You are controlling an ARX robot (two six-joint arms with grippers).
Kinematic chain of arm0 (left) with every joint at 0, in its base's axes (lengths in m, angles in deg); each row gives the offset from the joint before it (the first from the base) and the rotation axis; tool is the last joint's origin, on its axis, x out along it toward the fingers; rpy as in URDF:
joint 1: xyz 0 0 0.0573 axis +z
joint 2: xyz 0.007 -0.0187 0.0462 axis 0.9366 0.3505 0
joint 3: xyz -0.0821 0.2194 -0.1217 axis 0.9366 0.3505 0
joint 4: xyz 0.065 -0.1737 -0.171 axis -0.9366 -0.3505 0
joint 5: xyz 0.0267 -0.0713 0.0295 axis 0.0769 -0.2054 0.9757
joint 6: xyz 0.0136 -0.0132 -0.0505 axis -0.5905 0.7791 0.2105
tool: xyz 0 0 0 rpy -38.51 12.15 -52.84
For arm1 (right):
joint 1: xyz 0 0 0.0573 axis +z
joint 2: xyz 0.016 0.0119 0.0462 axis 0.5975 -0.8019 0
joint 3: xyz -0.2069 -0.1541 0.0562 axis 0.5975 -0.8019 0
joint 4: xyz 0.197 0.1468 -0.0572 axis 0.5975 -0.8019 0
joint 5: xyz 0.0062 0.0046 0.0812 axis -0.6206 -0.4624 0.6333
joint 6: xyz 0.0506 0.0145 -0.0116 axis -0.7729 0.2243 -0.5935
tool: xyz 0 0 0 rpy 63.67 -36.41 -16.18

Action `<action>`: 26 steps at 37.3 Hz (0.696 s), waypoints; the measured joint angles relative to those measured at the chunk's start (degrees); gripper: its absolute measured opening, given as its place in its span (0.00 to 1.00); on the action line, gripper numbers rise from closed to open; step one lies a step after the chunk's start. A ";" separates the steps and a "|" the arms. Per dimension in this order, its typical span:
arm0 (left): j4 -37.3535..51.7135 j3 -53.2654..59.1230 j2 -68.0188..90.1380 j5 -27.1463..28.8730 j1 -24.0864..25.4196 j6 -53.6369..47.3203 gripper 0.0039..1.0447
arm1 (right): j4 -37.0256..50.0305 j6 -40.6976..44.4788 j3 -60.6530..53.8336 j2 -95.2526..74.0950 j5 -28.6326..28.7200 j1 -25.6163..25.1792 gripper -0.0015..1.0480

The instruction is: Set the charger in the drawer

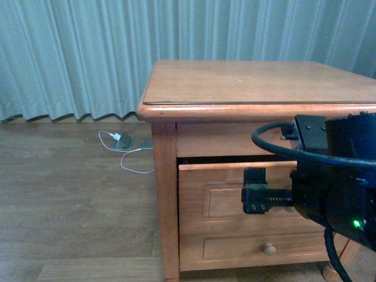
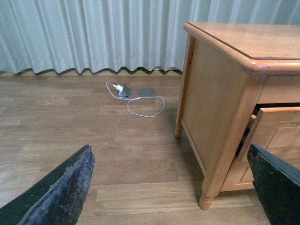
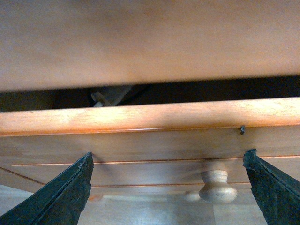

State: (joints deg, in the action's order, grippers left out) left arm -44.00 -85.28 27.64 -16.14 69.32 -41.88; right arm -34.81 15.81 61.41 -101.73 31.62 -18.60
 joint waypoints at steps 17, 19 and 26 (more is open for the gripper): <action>0.00 0.00 0.00 0.00 0.00 0.00 0.94 | 5.07 -1.20 3.87 -5.20 1.55 -1.09 0.91; 0.00 0.00 0.00 0.00 0.00 0.00 0.94 | 5.62 -1.09 2.91 -4.48 1.92 -1.46 0.91; 0.00 0.00 0.00 0.00 0.00 0.00 0.94 | 1.68 3.54 -5.84 7.54 6.84 -2.27 0.91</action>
State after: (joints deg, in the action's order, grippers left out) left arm -44.00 -85.28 27.64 -16.14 69.32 -41.88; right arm -33.13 19.35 55.58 -94.19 38.46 -20.88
